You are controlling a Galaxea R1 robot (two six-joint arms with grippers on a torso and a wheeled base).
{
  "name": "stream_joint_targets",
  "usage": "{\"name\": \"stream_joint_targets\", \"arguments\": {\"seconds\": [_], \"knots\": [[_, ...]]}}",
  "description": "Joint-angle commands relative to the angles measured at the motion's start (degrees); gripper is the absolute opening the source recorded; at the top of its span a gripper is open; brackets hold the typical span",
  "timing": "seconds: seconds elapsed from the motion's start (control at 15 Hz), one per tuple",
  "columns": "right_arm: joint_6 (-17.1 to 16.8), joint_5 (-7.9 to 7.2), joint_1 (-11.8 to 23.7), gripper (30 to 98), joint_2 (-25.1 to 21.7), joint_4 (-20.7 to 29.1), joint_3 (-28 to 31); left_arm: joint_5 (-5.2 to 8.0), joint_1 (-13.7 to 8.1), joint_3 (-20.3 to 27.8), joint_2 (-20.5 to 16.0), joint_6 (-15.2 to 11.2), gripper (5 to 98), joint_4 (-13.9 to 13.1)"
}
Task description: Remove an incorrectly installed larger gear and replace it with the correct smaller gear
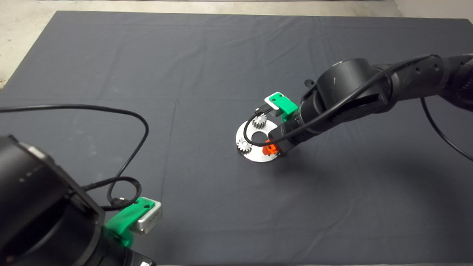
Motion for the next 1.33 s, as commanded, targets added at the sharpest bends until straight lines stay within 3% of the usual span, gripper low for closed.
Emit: {"name": "stream_joint_targets", "arguments": {"seconds": [0.0,0.6,1.27], "knots": [[-0.3,-1.72,-0.5,97.8,0.0,-2.8,-1.5,0.18,-0.6,0.8,-0.1,-0.1,98.2,-0.6],[-2.1,-1.46,-1.6,97.8,0.5,-3.1,-7.6,0.00,-0.6,0.8,-0.1,-0.1,98.2,-0.6],[-3.0,-1.19,-3.0,95.8,0.5,-3.2,-9.4,0.00,-0.6,0.8,0.0,0.0,98.2,-0.6]]}}
